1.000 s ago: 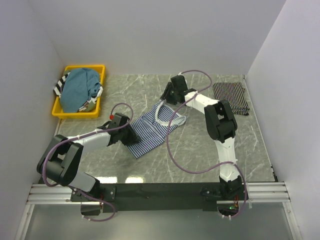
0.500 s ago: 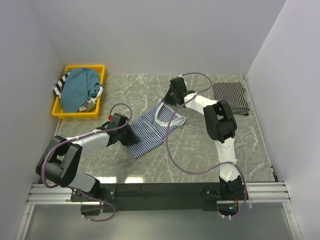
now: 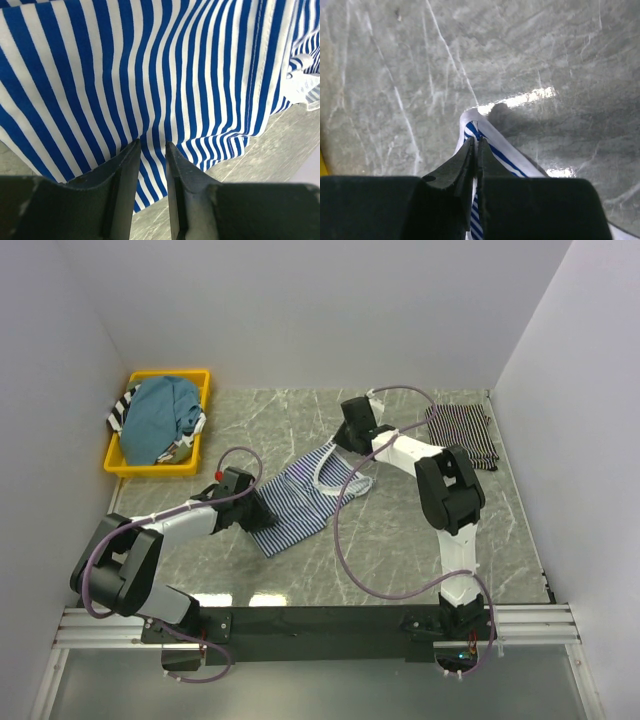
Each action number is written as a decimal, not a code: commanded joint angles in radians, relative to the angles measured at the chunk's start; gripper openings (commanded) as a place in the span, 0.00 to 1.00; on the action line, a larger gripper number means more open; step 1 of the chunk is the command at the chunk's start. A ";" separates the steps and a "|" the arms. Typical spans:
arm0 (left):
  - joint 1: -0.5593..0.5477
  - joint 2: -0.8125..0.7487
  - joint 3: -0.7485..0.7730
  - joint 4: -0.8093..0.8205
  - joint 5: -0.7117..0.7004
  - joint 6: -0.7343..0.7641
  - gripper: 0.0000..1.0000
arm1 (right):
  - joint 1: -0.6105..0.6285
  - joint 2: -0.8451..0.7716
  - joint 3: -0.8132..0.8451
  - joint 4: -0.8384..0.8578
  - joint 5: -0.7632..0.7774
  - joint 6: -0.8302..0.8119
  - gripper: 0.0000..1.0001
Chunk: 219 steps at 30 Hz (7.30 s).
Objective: Fold and stack the tank tops
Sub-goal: Fold the tank top, then neatly place the folded tank top to the corner
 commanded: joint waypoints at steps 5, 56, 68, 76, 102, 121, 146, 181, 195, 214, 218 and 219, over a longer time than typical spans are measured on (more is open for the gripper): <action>0.011 -0.002 -0.037 -0.070 -0.047 0.043 0.34 | 0.003 -0.073 -0.009 0.039 0.159 0.007 0.00; 0.347 -0.055 -0.072 0.008 -0.009 0.101 0.49 | 0.818 -0.117 -0.055 -0.197 0.205 -0.354 0.57; 0.347 -0.002 -0.068 0.039 -0.069 0.072 0.36 | 0.850 0.029 0.037 -0.314 0.353 -0.387 0.58; 0.347 0.006 -0.068 0.075 -0.109 0.057 0.23 | 0.855 0.038 0.062 -0.343 0.338 -0.406 0.17; 0.276 -0.283 0.268 -0.185 -0.238 0.137 0.02 | 0.729 -0.387 -0.200 0.091 -0.267 -0.224 0.00; -0.175 0.207 0.711 -0.184 -0.351 0.071 0.03 | 0.520 -0.893 -0.929 0.421 -0.174 0.042 0.01; -0.339 0.475 0.876 0.025 -0.241 0.115 0.51 | 0.421 -1.289 -1.227 0.059 0.110 0.179 0.51; -0.200 0.379 0.463 -0.033 -0.046 0.327 0.37 | 0.407 -0.907 -1.153 0.142 0.027 0.191 0.22; -0.241 0.016 -0.015 0.236 -0.110 -0.184 0.47 | 0.129 -0.434 -0.554 -0.026 -0.101 -0.128 0.35; -0.325 -0.077 0.283 -0.198 -0.371 0.092 0.38 | 0.040 -0.647 -0.557 -0.046 -0.138 -0.049 0.55; -0.322 -0.048 0.234 -0.172 -0.353 0.101 0.23 | 0.150 -0.825 -0.823 0.078 -0.126 0.066 0.57; -0.322 -0.030 0.233 -0.175 -0.354 0.106 0.22 | 0.175 -0.852 -0.855 0.092 -0.117 0.089 0.59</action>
